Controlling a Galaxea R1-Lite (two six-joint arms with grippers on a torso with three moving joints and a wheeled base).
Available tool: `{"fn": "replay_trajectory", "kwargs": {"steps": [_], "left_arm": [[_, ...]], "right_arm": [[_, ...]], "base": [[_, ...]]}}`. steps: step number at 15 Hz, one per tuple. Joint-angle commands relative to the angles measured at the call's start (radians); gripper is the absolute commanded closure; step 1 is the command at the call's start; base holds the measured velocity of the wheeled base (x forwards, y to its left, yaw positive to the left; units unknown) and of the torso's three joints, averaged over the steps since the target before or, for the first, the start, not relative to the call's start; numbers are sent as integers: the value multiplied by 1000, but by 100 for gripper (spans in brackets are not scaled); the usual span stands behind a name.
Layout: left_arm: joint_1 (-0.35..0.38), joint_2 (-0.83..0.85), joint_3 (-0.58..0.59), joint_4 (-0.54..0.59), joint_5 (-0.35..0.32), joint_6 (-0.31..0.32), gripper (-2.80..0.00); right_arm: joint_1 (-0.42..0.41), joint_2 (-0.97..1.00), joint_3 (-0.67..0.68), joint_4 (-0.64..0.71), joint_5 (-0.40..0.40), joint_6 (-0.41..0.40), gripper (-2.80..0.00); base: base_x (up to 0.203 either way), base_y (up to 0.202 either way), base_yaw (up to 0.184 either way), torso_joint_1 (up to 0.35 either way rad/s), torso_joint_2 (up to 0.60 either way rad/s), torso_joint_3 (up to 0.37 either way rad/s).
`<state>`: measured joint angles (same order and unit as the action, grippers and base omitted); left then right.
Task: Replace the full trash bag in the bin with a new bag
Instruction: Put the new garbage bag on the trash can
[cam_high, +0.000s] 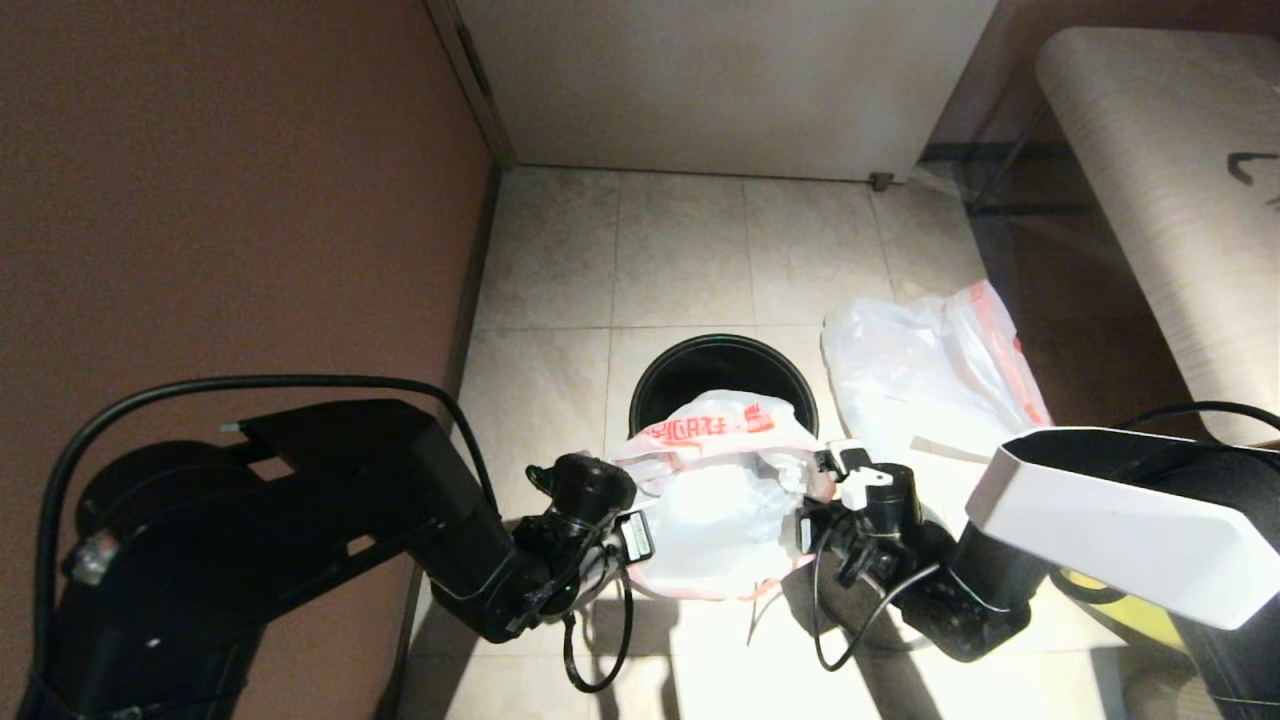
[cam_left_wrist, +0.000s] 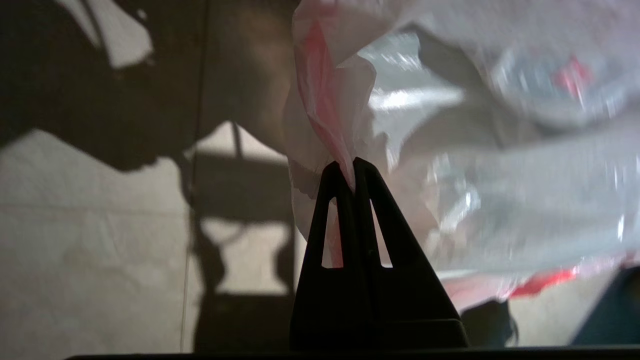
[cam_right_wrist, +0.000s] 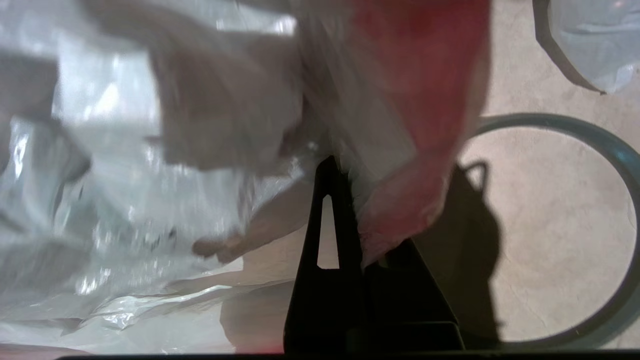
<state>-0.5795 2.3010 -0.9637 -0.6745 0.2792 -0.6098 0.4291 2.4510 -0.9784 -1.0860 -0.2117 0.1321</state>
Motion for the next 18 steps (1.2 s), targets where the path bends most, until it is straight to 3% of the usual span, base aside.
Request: {"fn": "replay_trajectory", "kwargs": {"steps": [1,5,9,15,16,18], "left_arm": [[18,69,-111,-4,94,-4,0],[47,47,-159,-7,180,-4,0],[85,40,-178,-5,192,-7,0],[45,23,-161,0,184,-2,0],[43,28,-158,1,184,1,-280],[42,-8,-114,1,183,5,-280]], "right_arm": [[-5,64,-117,-1,-7,-1,0],[-7,21,-242,-4,-13,-1,0],[-6,1,-257,-22,-41,-2,0],[-7,-15,-198,-61,-42,-2,0],[-8,-17,-176,-69,-43,-3,0],[-9,-15,-160,-81,-43,-3,0]], "base": [[0,0,0,0,0,0],[0,0,0,0,0,0],[0,0,0,0,0,0],[0,0,0,0,0,0],[0,0,0,0,0,0],[0,0,0,0,0,0]]}}
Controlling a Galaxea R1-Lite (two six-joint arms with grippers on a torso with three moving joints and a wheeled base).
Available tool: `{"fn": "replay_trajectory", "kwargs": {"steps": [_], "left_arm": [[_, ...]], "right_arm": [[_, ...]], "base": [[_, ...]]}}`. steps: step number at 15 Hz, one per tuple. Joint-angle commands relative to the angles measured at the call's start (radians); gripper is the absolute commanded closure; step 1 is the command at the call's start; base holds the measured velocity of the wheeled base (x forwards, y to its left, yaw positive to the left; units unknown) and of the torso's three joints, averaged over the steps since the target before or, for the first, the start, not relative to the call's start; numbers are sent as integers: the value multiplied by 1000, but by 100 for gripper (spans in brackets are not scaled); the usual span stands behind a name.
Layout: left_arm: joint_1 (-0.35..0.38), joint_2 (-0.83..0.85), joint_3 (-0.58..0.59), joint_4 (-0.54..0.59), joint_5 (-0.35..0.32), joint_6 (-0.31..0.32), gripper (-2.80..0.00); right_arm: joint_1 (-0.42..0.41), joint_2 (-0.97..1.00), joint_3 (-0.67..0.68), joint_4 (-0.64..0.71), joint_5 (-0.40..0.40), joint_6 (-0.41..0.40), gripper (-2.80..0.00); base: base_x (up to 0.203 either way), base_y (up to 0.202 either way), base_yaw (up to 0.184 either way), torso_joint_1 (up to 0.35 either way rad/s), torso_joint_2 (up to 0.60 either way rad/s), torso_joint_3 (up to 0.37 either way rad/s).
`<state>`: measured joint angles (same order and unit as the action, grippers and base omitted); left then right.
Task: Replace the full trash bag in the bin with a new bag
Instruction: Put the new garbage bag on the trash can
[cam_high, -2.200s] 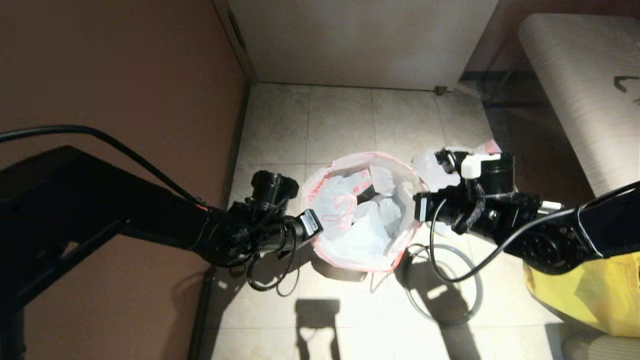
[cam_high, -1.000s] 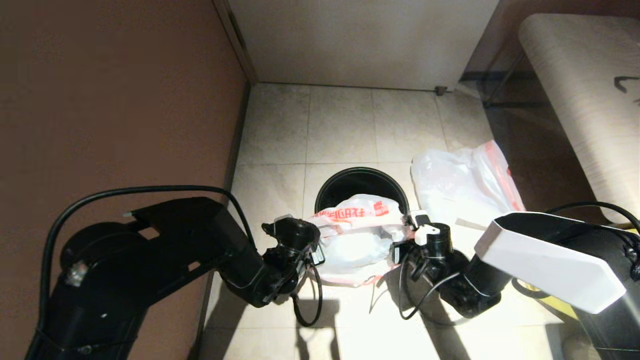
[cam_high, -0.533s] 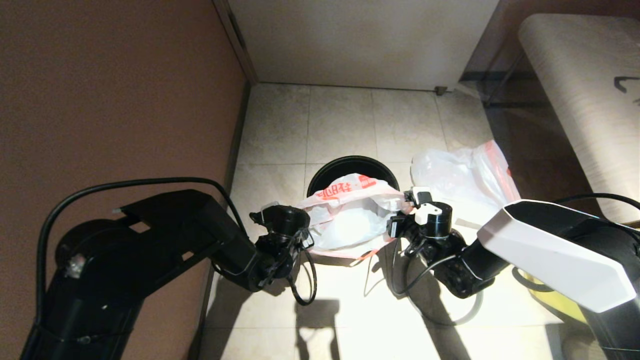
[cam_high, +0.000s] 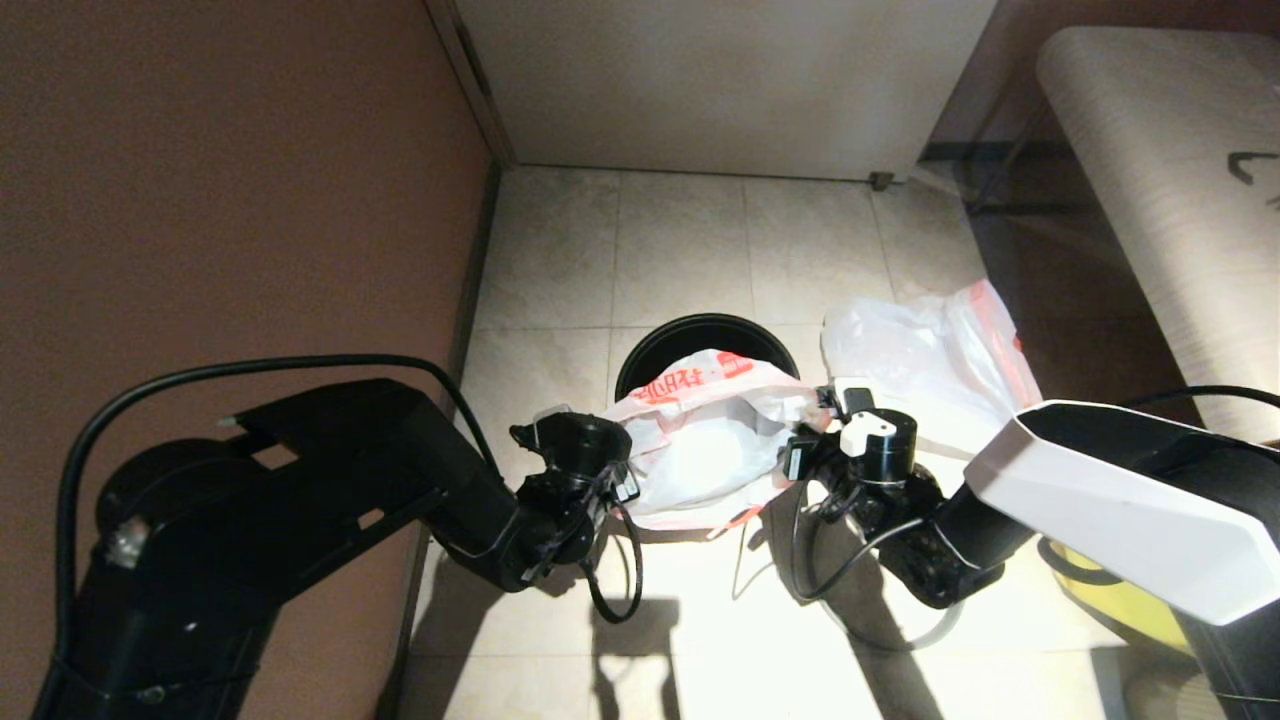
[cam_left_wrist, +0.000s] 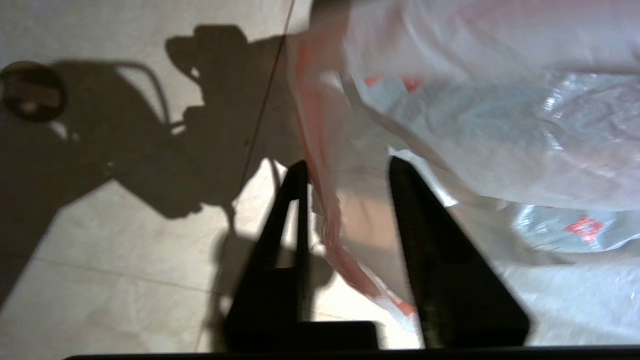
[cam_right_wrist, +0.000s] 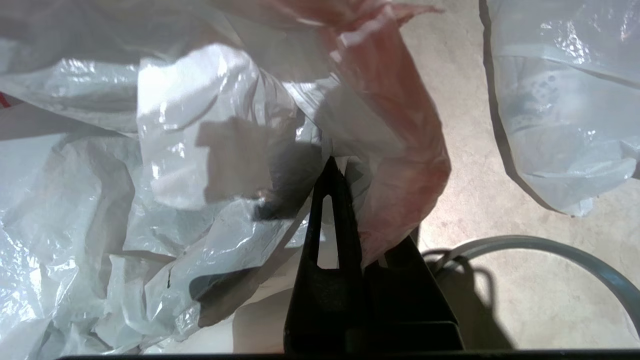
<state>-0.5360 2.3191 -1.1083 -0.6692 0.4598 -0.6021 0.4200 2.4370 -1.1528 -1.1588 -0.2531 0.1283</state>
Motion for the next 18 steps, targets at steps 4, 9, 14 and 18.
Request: {"fn": "replay_trajectory", "kwargs": {"steps": [4,9,14,18], "left_arm": [[-41,-234,240,-6,-37,-2,-280],[-90,-242,160,33,-95,-9,-280],[-92,-69,-35,135,-98,-9,-280],[-84,29,-157,143,-95,-10,-280]], "right_arm": [[-3,5,31,-16,-2,-22,0],[-3,-2,41,-19,0,-18,0],[-4,-8,101,-94,1,-16,0],[-4,-13,128,-137,1,-15,0]], "base": [[0,0,0,0,0,0],[0,0,0,0,0,0],[0,0,0,0,0,0],[0,0,0,0,0,0]]}}
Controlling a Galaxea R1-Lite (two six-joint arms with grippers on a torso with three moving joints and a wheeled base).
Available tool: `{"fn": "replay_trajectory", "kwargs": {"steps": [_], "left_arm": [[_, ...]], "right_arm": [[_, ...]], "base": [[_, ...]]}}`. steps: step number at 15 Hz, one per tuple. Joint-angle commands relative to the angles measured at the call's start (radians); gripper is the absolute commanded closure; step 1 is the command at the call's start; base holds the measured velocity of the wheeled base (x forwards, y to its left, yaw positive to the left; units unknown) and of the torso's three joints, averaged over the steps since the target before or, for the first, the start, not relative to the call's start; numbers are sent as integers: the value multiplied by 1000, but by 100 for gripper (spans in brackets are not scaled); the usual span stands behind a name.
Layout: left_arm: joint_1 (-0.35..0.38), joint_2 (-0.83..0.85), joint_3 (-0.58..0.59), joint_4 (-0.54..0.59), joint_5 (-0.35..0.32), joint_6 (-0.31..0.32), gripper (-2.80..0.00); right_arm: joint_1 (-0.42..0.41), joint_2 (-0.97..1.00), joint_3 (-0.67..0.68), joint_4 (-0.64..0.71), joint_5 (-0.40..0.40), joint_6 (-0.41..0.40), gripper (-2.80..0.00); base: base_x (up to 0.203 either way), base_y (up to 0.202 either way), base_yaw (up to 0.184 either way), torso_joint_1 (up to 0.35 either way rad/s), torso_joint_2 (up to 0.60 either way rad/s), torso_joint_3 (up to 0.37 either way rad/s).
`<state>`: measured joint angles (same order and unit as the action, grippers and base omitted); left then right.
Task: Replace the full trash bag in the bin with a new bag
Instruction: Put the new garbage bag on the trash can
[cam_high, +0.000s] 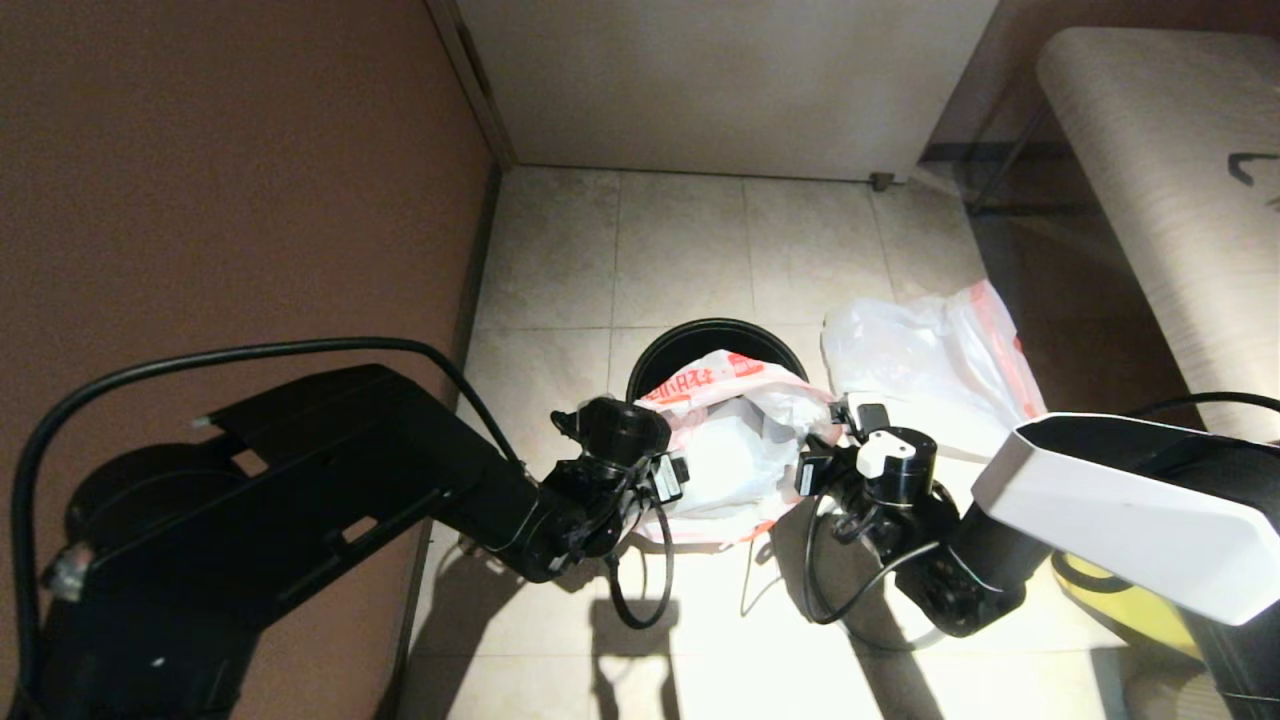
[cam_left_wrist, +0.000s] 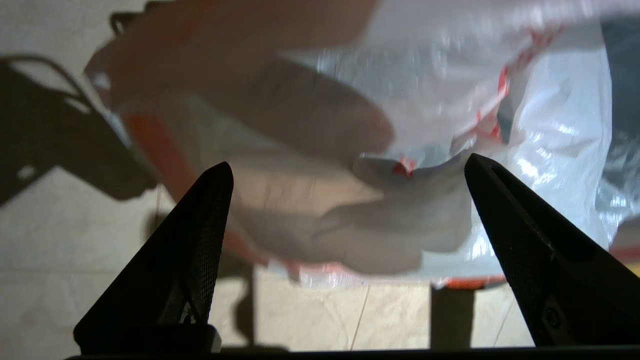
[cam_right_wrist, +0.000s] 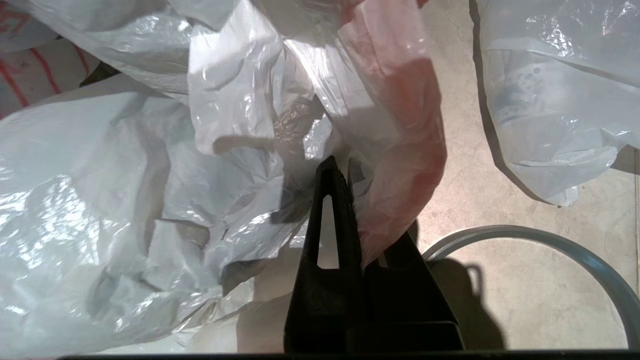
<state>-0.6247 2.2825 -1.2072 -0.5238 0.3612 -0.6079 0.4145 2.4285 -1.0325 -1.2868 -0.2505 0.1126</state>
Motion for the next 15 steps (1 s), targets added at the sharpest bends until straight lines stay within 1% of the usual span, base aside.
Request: {"fn": "replay_trajectory", "kwargs": {"steps": [1,4,5,7,10,13,15], "left_arm": [[10,90,-114,14,4,-4,-280],[15,163,-301,149,8,-13,-280],[16,189,-352,189,10,-17,0],[17,217,-404,234,12,-19,0],[13,225,-439,244,12,-13,0],[11,239,-505,312,12,-17,0],[11,219,-490,314,12,-22,0]], "right_arm": [[3,-18,21,-9,0,1,0],[4,-34,26,-9,2,1,0],[4,-46,33,-9,2,1,0],[4,-64,52,-9,4,2,0],[4,-68,75,-14,4,4,0],[7,-69,98,-34,1,-2,0],[13,-119,166,-29,-5,-40,0]], "base": [[0,0,0,0,0,0],[0,0,0,0,0,0],[0,0,0,0,0,0],[0,0,0,0,0,0],[0,0,0,0,0,0],[0,0,0,0,0,0],[0,0,0,0,0,0]]}}
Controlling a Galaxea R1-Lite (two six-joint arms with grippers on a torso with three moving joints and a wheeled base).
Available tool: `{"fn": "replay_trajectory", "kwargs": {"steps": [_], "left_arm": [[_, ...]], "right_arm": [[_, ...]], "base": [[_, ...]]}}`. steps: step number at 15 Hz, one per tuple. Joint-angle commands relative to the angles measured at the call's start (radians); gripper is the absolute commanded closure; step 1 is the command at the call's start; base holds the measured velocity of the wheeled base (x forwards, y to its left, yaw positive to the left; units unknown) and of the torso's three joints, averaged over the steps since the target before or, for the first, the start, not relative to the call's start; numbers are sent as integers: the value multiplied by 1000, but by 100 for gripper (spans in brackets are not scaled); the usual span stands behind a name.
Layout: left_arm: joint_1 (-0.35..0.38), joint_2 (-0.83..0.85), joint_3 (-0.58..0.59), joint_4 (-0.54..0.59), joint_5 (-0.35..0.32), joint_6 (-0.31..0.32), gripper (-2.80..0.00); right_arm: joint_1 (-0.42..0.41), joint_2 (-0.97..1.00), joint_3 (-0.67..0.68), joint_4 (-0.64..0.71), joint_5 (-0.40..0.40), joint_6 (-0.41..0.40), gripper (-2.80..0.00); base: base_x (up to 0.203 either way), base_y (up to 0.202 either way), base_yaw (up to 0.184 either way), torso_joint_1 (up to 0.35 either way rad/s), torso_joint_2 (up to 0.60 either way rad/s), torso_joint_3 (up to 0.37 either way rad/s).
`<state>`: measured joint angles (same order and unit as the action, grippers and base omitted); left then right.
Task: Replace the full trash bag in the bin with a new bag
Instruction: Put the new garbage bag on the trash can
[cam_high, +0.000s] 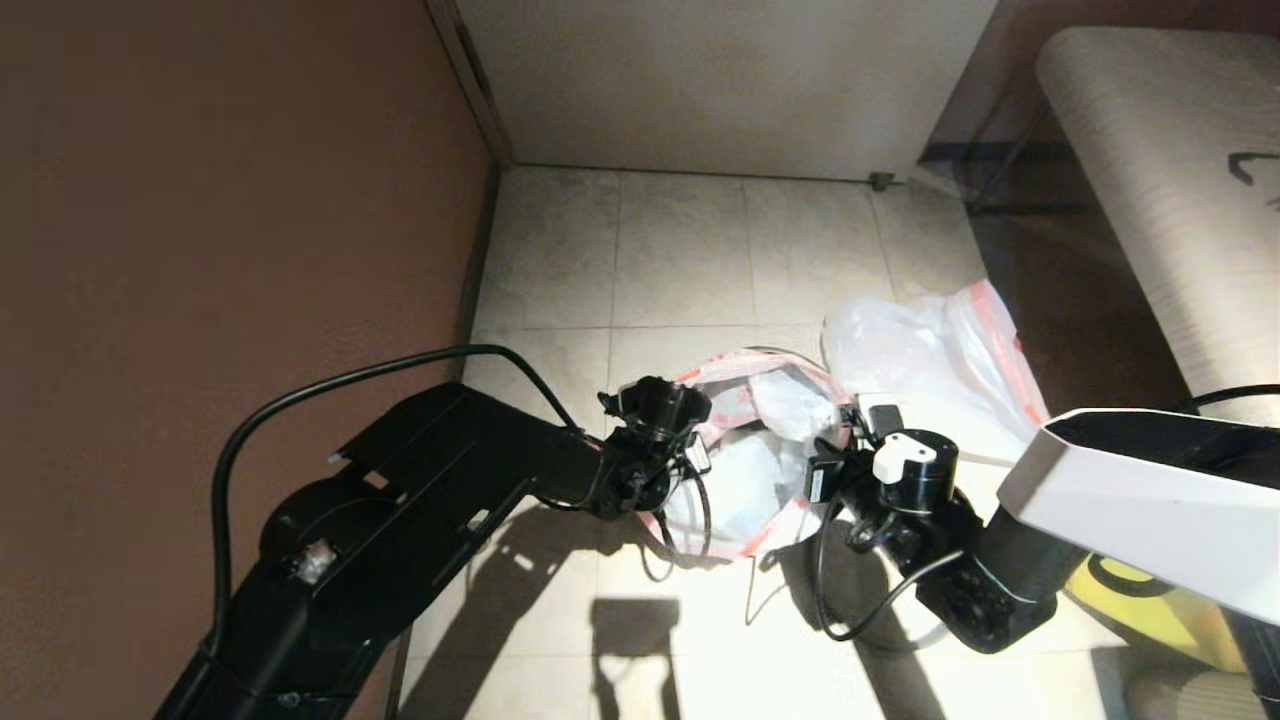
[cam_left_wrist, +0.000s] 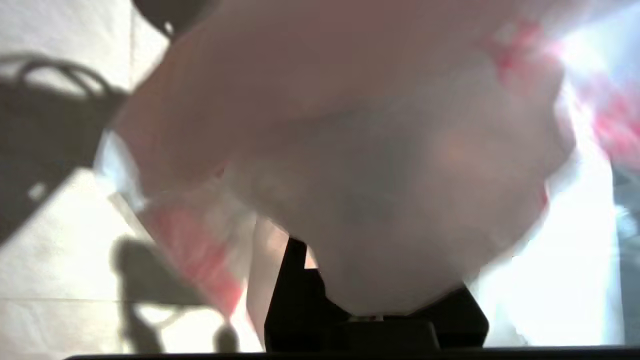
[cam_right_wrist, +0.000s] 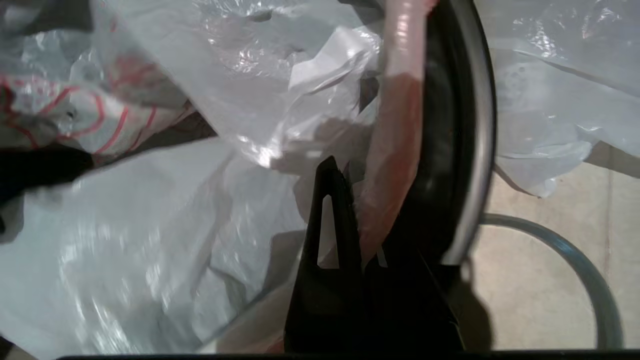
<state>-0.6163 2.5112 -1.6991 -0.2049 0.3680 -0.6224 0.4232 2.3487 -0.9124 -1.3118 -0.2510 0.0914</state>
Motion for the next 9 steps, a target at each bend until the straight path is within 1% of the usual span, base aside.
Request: {"fn": "replay_trajectory", "kwargs": {"steps": [1,3,7,8,9], "left_arm": [[3,-21,17,-7,5,-10,0],[3,-32,24,-7,5,-14,0],[4,-83,66,-9,5,-17,0],[6,-112,93,-8,5,-34,0],[10,-139,126,-8,7,-52,0]], "right_arm": [[10,-62,91,-3,-10,-36,0],[11,-75,147,-1,-16,-48,0],[17,-100,153,7,-30,-50,0],[32,-97,162,8,-33,-57,0],[46,-98,165,7,-39,-66,-280]], "base": [[0,0,0,0,0,0],[0,0,0,0,0,0],[0,0,0,0,0,0],[0,0,0,0,0,0],[0,0,0,0,0,0]]}}
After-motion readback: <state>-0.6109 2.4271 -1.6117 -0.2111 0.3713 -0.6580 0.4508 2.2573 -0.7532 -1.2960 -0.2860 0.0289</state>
